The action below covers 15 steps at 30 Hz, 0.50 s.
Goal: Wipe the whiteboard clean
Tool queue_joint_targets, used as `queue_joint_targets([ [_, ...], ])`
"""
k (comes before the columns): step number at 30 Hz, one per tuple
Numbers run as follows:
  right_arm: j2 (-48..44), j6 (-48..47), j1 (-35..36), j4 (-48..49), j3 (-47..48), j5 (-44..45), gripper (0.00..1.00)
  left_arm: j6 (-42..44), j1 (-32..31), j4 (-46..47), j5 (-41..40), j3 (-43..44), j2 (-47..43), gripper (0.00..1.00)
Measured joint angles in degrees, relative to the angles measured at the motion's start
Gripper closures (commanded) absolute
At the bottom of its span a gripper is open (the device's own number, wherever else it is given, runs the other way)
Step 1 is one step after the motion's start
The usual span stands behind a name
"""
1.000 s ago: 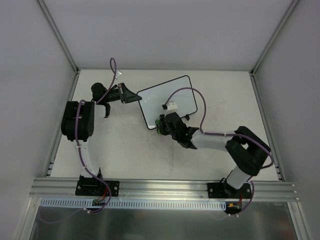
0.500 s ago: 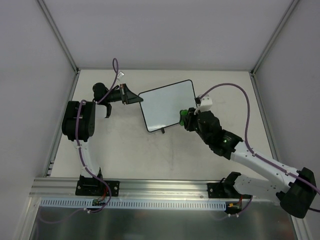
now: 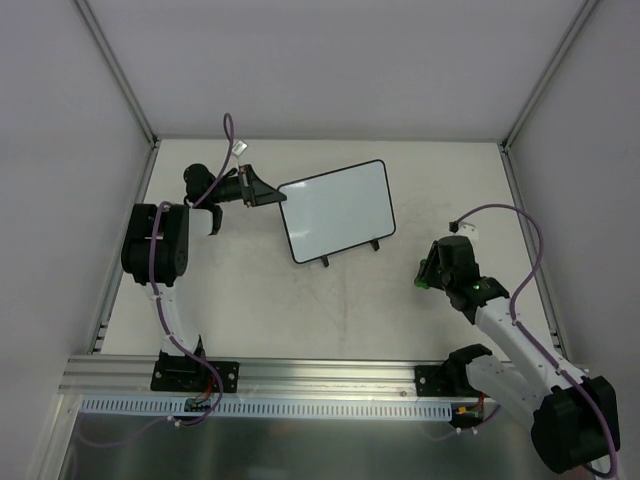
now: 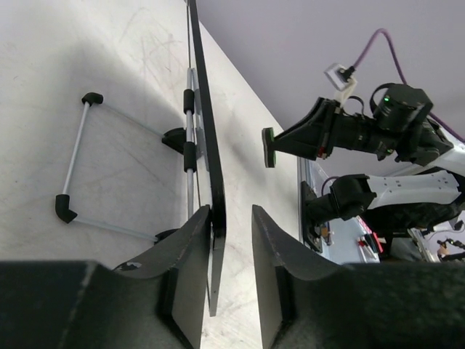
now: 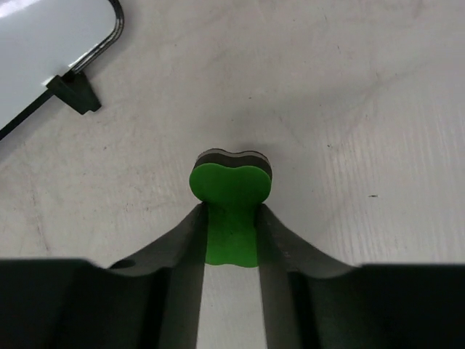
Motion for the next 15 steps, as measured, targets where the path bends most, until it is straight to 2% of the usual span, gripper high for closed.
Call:
queue_joint_targets([
  [2, 1.92, 0.5, -2.08, -0.04, 0.0, -1.9, 0.37, -0.2, 0.0, 0.04, -0.02, 0.0, -0.48, 0.66],
  [4, 4.35, 0.68, -2.95, -0.28, 0.0, -3.19, 0.28, -0.33, 0.0, 0.02, -0.04, 0.0, -0.94, 0.63],
  [5, 5.16, 0.68, -3.04, -0.46, 0.02, -3.56, 0.2, -0.48, 0.0, 0.0, -0.04, 0.0, -1.18, 0.61],
  [6, 5.68, 0.66, -3.1, -0.7, 0.02, -3.87, 0.16, -0.68, 0.0, 0.0, -0.07, 0.0, -1.4, 0.6],
  [9, 5.49, 0.35, -3.13, -1.11, 0.07, -3.87, 0.11, -1.16, 0.07, 0.02, -0.11, 0.0, -2.21, 0.54],
  [13, 3.58, 0.04, -3.13, -1.31, 0.17, -3.34, 0.1, -1.6, 0.76, 0.07, -0.44, 0.0, -2.64, 0.46],
  [14, 2.93, -0.02, -3.13, -1.33, 0.33, -3.28, 0.1, -1.73, 1.18, 0.0, -0.57, 0.0, -2.67, 0.43],
  [15, 2.45, -0.09, -3.13, -1.27, 0.48, -3.28, 0.1, -1.77, 1.44, 0.0, -0.59, 0.0, -2.67, 0.35],
])
